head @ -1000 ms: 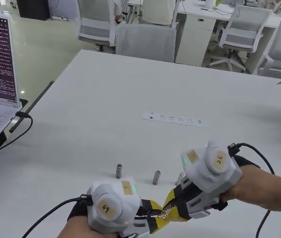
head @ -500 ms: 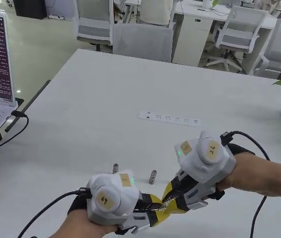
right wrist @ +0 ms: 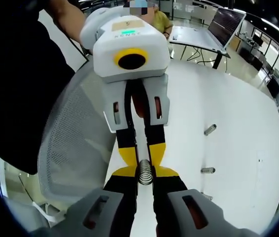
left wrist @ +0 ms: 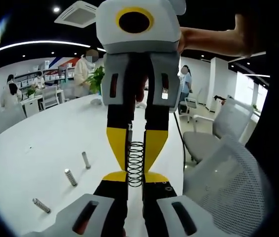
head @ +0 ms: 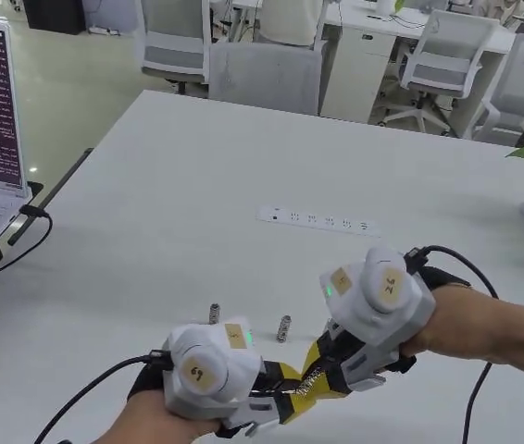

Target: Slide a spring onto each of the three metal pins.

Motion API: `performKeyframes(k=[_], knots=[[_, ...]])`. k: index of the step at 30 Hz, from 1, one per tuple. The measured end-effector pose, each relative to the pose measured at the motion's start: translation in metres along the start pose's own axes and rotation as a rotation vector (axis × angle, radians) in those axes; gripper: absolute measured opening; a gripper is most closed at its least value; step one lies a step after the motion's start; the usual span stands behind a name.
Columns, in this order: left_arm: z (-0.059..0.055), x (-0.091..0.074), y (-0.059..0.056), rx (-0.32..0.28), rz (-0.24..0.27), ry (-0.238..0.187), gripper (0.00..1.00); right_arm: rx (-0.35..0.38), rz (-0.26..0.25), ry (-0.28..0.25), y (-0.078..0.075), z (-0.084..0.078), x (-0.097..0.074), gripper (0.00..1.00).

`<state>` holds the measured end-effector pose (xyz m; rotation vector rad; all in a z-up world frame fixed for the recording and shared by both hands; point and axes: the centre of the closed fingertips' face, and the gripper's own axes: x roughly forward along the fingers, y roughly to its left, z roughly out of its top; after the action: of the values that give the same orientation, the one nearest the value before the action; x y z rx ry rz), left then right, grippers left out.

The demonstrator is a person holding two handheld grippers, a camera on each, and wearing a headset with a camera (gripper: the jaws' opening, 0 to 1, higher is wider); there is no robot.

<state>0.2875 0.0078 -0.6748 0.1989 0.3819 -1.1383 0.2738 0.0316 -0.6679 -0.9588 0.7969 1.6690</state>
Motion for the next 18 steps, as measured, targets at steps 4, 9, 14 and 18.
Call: performKeyframes(k=[4, 9, 14, 18], knots=[[-0.001, 0.001, -0.001, 0.007, 0.004, 0.006, 0.03, -0.003, 0.002, 0.006, 0.000, -0.001, 0.002, 0.08], [-0.003, 0.001, 0.001, 0.006, 0.010, 0.014, 0.06, -0.011, -0.011, 0.037, -0.002, -0.009, 0.004, 0.08], [-0.006, -0.003, 0.004, -0.005, 0.022, 0.022, 0.09, 0.014, -0.040, 0.037, -0.006, -0.016, 0.003, 0.08], [-0.009, -0.008, 0.007, -0.019, 0.034, 0.024, 0.11, 0.040, -0.051, 0.041, -0.007, -0.024, 0.003, 0.08]])
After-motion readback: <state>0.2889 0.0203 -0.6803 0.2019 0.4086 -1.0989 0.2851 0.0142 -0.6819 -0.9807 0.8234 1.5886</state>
